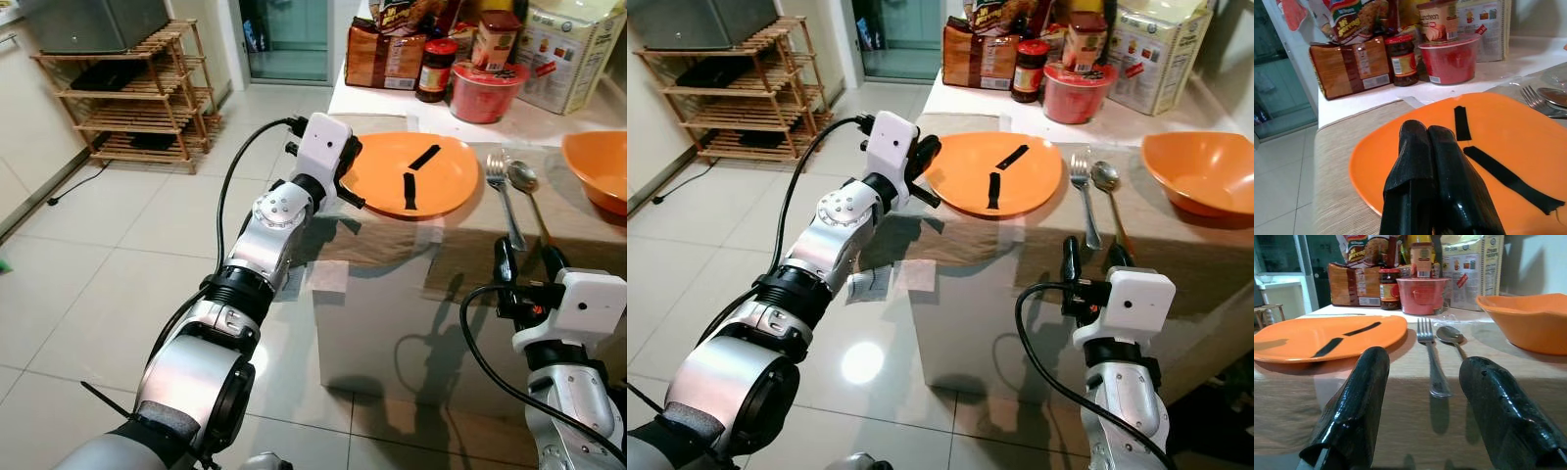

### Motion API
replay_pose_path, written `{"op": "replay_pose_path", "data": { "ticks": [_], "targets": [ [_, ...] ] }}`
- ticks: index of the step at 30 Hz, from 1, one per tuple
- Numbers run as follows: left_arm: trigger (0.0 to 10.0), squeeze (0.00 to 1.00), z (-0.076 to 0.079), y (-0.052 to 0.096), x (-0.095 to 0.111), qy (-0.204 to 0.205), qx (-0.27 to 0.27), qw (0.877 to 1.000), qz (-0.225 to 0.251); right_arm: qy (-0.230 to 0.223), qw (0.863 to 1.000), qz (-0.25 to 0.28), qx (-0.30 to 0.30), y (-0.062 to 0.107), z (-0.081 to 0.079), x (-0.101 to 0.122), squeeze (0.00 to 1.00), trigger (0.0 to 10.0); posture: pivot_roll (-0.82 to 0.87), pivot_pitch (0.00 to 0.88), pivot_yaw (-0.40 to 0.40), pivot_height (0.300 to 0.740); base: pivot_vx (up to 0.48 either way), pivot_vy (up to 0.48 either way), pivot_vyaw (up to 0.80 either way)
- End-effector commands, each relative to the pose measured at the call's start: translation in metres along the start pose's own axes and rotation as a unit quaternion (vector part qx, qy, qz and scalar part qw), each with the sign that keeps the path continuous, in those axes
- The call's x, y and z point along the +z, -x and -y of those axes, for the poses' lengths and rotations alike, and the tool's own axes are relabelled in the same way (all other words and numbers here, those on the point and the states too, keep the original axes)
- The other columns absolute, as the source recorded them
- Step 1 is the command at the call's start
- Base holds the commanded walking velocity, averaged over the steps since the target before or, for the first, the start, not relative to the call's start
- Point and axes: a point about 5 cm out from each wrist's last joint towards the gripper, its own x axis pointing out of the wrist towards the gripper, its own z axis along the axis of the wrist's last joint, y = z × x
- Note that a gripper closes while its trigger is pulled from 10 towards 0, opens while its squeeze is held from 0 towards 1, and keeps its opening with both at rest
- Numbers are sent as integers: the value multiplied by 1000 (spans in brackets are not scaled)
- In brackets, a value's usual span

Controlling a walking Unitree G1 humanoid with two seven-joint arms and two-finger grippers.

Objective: Setting the table

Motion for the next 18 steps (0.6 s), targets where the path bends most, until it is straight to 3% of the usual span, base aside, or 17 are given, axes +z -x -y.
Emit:
{"op": "replay_pose_path", "data": {
  "ticks": [1, 10, 14, 18],
  "targets": [
    [10000, 0, -4, -3, 8, -1, 1, 1000, 10, 2, 1000, 7, -2, 0, 0, 5, 0, 10000, -111, 0, 106, 735, 0, 0, 0],
    [10000, 0, -2, -1, 0, 4, 4, 1000, 11, 11, 1000, 14, 10, -4, -4, 8, 0, 10000, -104, 0, 93, 735, 0, 0, 0],
    [10000, 0, -1, -1, -15, 9, 3, 999, -45, 13, 1000, 12, 13, -4, -4, 8, 0, 10000, -107, 0, 94, 735, 0, 0, 0],
    [10000, 0, 1, -3, -15, -1, -5, 998, -57, 12, 1000, 13, 11, -4, -3, 8, 0, 10000, -111, 0, 99, 735, 0, 0, 0]
  ]
}}
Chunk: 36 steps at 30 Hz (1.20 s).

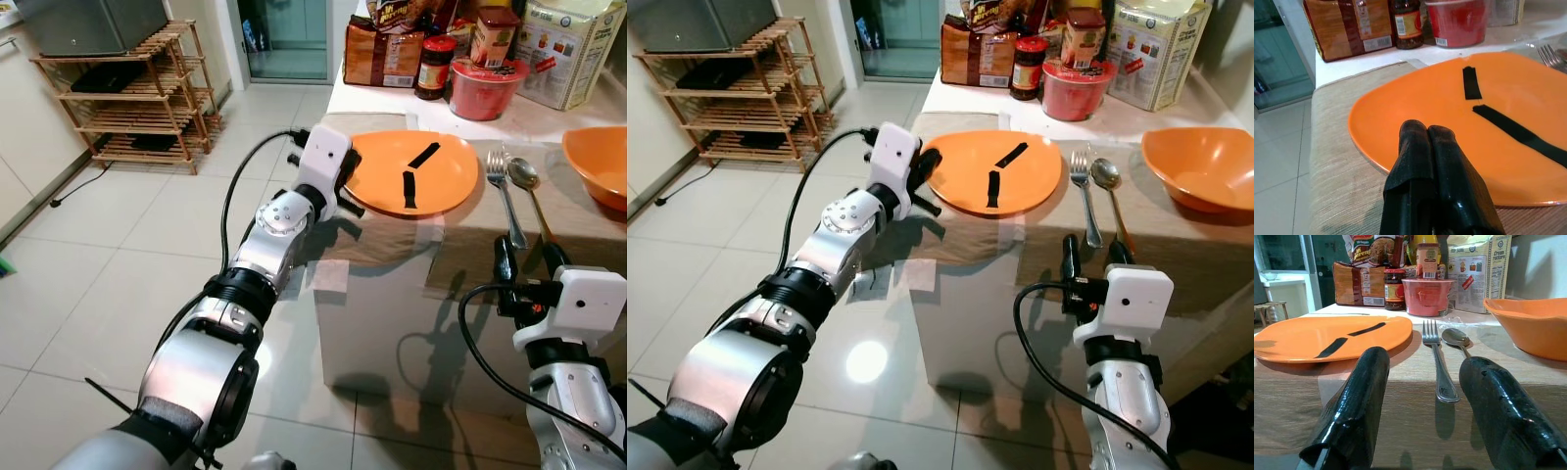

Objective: Setting the table

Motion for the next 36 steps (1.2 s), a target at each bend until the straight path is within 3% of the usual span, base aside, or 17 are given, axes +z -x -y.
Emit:
{"op": "replay_pose_path", "data": {
  "ticks": [1, 17, 23, 28, 34, 36],
  "targets": [
    [10000, 0, 1, -5, 10, -20, -10, 1000, -2, -6, 1000, 10, 1, -3, -1, 6, 0, 10000, -112, 0, 102, 735, 0, 0, 0],
    [10000, 0, 1, -8, 9, -43, -17, 998, -39, -39, 999, 7, -11, -7, 2, 8, 0, 10000, -107, 0, 107, 735, 0, 0, 0],
    [10000, 0, -3, -12, 19, -54, -10, 998, -35, -39, 999, 4, -10, -7, 1, 7, 0, 10000, -108, 0, 106, 735, 0, 0, 0],
    [10000, 0, 5, -19, 35, -61, -23, 998, -27, -40, 999, 5, -10, -8, 0, 7, 0, 10000, -110, 0, 110, 735, 0, 0, 0],
    [10000, 0, 15, -21, 34, -69, -45, 996, -41, -41, 999, 4, -9, -6, -2, 8, 0, 10000, -117, 0, 114, 735, 0, 0, 0],
    [10000, 0, 20, -22, 30, -50, -56, 996, -58, -41, 999, 1, -9, -4, -1, 6, 0, 10000, -117, 0, 113, 735, 0, 0, 0]
  ]
}}
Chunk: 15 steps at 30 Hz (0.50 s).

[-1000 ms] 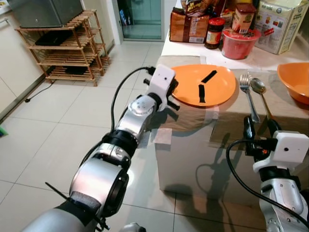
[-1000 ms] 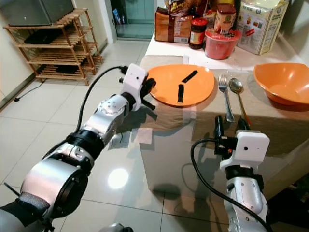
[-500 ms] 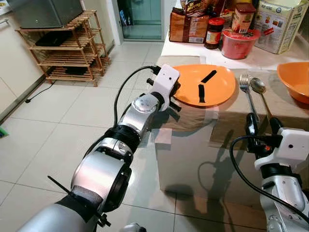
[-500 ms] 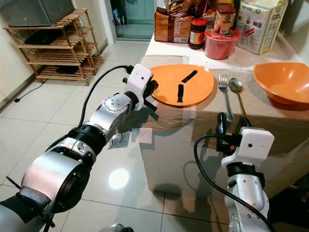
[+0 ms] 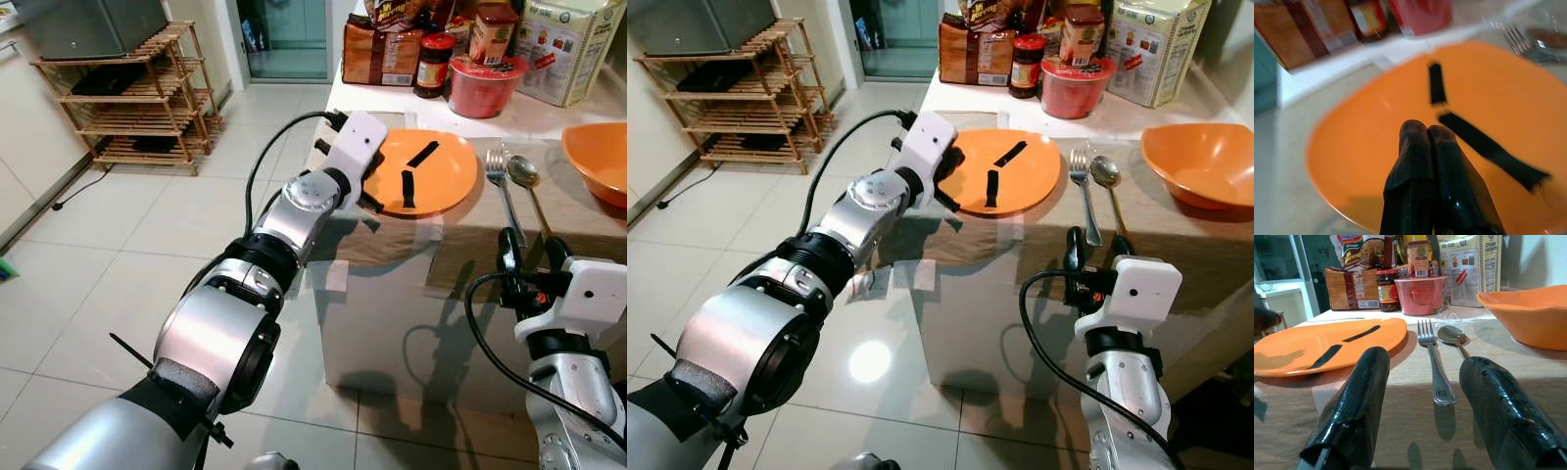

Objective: Setting the table

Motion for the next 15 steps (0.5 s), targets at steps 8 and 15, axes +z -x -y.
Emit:
{"op": "replay_pose_path", "data": {
  "ticks": [8, 15],
  "targets": [
    [10000, 0, 12, -7, 19, -15, -26, 1000, -8, -8, 1000, 3, 2, 2, -4, 3, 0, 10000, -128, 0, 129, 735, 0, 0, 0],
    [10000, 0, 19, -8, 10, -9, -52, 998, -40, -11, 1000, -2, 0, 4, -5, 1, 0, 10000, -129, 0, 129, 735, 0, 0, 0]
  ]
}}
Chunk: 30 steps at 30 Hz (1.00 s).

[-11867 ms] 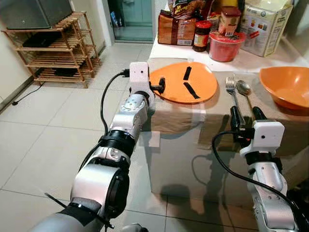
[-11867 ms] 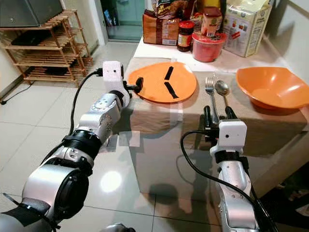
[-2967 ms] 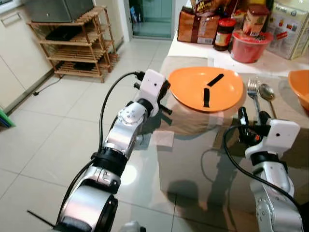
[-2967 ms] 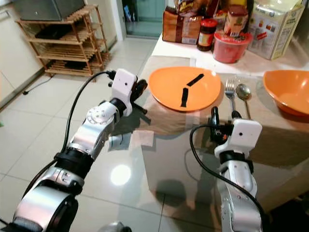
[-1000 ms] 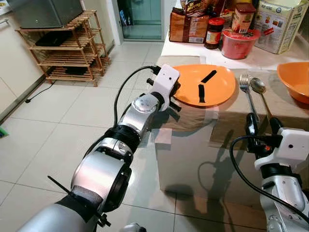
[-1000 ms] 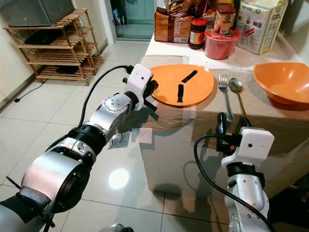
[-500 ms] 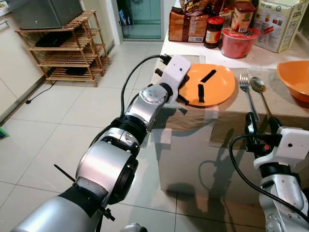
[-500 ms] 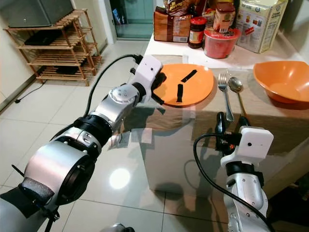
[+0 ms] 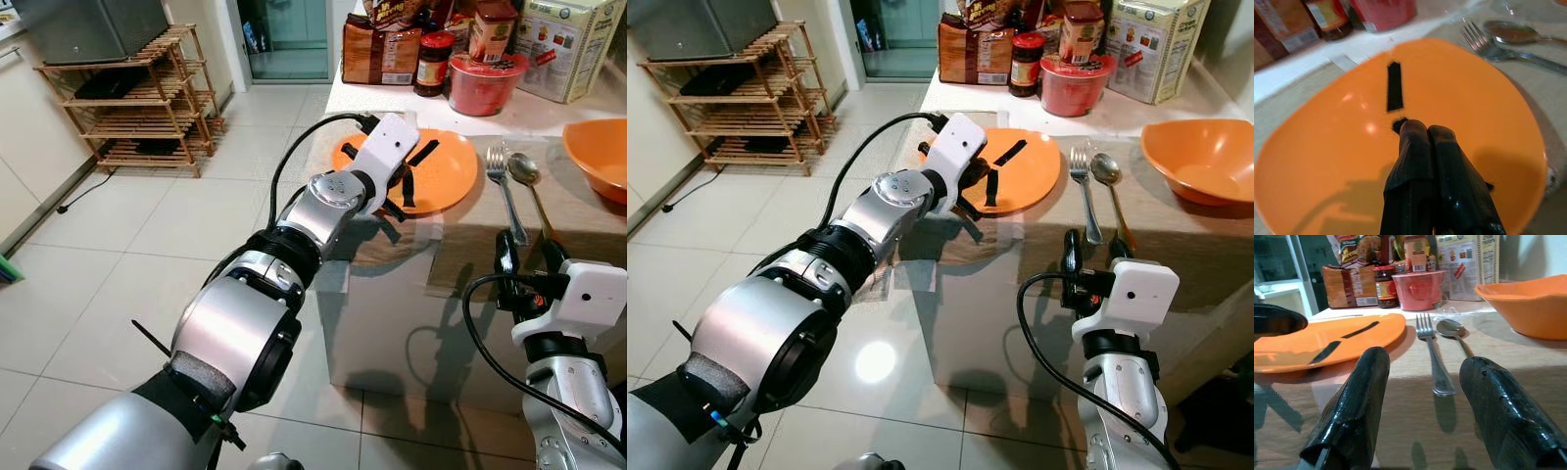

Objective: Setting the table

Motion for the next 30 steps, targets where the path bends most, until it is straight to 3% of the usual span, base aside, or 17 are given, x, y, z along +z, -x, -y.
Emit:
{"op": "replay_pose_path", "data": {
  "ticks": [1, 30],
  "targets": [
    [10000, 0, 0, 0, -8, 3, -9, 1000, -26, -7, 1000, 1, 4, 2, -3, 2, 0, 10000, -129, 0, 129, 735, 0, 0, 0],
    [10000, 0, 7, 7, -45, 29, -66, 990, -118, 1, 1000, -11, 9, -1, -2, -4, 0, 10000, -111, 0, 121, 735, 0, 0, 0]
  ]
}}
